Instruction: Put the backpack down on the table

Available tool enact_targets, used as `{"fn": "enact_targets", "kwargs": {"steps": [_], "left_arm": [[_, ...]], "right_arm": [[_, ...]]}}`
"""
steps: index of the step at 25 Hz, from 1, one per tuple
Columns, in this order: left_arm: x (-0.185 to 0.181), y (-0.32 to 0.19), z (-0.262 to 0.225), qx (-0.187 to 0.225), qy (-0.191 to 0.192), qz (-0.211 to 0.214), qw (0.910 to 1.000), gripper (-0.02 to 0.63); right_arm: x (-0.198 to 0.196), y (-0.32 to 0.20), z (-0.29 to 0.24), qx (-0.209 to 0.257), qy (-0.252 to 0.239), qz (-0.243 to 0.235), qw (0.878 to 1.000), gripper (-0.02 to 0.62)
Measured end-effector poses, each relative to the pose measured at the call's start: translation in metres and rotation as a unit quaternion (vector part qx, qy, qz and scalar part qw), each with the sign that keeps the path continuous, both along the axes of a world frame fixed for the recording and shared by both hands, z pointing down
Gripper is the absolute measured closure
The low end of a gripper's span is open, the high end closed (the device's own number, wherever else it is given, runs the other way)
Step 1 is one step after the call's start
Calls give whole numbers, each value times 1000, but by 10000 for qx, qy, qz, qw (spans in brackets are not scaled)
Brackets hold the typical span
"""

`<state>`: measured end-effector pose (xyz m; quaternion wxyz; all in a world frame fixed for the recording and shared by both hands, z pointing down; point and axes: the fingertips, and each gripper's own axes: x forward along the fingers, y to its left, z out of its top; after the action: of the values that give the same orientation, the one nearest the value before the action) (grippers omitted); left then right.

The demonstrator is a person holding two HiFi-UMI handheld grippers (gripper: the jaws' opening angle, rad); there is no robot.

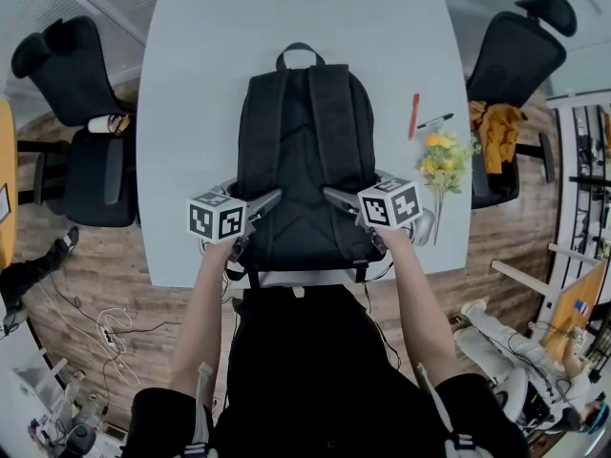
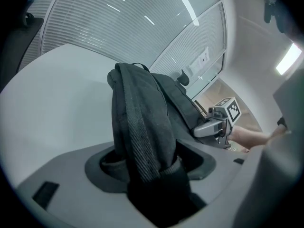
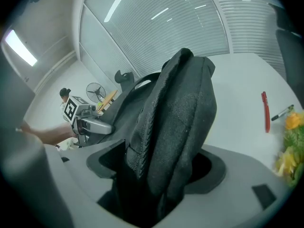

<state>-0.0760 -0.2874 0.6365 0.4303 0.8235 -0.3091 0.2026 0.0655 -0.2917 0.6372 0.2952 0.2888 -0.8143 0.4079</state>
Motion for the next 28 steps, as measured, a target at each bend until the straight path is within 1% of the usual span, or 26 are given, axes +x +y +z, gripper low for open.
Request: {"fn": "enact_targets", "kwargs": {"steps": [6, 17, 22, 28], "left_arm": [[0, -1, 5, -143, -8, 9, 9999, 305], [-2, -3, 16, -391, 126, -110, 9991, 278], [-2, -1, 22, -615, 287, -129, 9976, 270], [-2, -4, 22, -626, 213, -180, 9976, 252]], "right_arm": [[-1, -3, 2, -246, -54, 4, 9997, 215], [1, -7, 9, -351, 13, 6, 9994, 203], [1, -8, 13, -413, 13, -1, 9991, 201], [2, -10, 11, -417, 26, 22, 9991, 196]]}}
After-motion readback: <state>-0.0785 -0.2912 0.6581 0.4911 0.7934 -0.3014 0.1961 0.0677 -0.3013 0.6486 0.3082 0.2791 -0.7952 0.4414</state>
